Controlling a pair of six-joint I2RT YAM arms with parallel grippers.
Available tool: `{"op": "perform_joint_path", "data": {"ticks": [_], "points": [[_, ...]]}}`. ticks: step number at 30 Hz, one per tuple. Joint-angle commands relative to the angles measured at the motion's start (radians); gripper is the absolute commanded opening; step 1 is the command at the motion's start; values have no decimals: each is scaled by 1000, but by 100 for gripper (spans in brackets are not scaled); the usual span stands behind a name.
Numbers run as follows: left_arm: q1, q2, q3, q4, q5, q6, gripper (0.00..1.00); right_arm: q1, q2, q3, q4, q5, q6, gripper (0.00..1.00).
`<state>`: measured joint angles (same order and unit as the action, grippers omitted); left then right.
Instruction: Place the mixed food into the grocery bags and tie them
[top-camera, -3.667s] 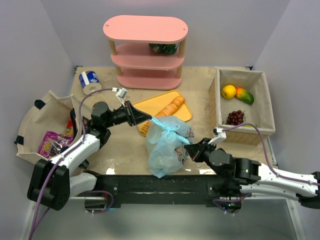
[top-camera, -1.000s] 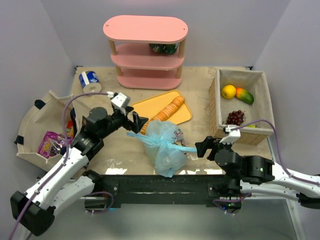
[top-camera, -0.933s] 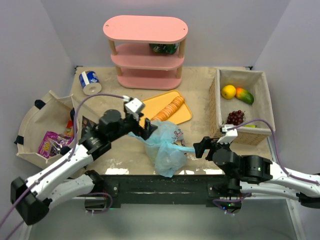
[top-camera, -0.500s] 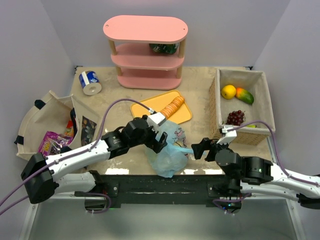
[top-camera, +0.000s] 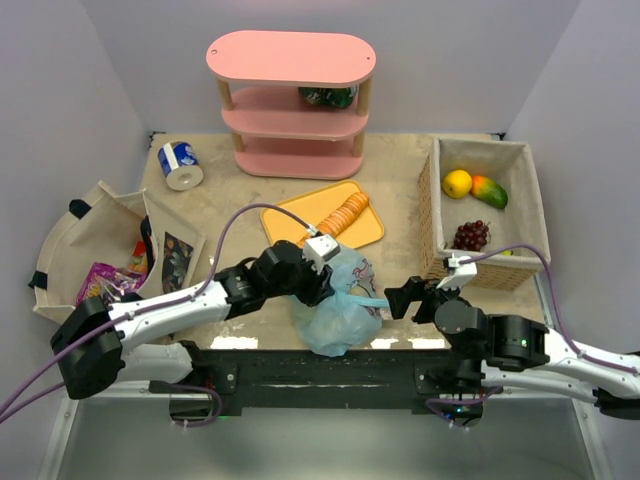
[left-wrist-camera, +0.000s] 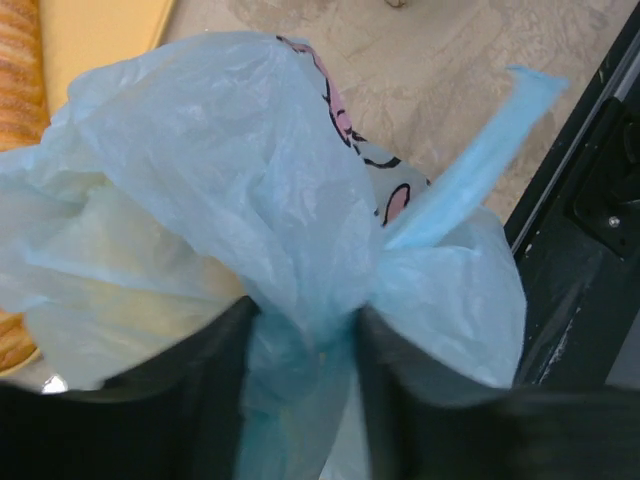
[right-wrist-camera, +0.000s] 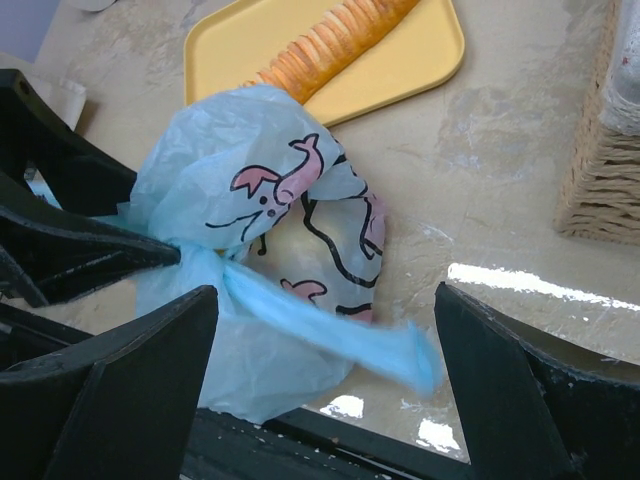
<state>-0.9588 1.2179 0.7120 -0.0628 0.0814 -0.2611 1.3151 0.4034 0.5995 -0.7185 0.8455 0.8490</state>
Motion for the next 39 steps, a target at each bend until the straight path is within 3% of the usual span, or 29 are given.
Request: {"op": "perform_joint_path", "data": {"ticks": [1,2,4,10,17,20,23,24,27,31,39], "points": [[-6,-11,-2,93,54,-1,28,-1,-11,2,-1,36,21,93],[-5,-18,4,93,46,3,9,-1,-12,2,-4,40,22,93],[-5,-58,30,80,-10,28,0,-1,-20,2,-10,46,28,93],[119,-162,236,-24,-109,121,0,-1,-64,-4,-24,58,45,93],[471,-166,618,-169,-195,181,0,1,-94,-7,-41,70,64,93],[578,-167,795,-215,-300,220,0,1,-89,-7,-42,73,68,93],[604,-176,868,-210,-553,331,0,1,-78,-6,-44,70,68,93],[609,-188,877,-189,-688,395,0,1,-75,-6,-42,70,68,93],[612,-257,848,-67,-883,523,0,-1,-67,-6,-36,66,61,93],[612,-359,770,82,-976,625,0,1,-52,-4,-29,60,53,93],[612,-472,537,200,-1072,726,0,-1,-41,-6,-7,33,19,93]]}}
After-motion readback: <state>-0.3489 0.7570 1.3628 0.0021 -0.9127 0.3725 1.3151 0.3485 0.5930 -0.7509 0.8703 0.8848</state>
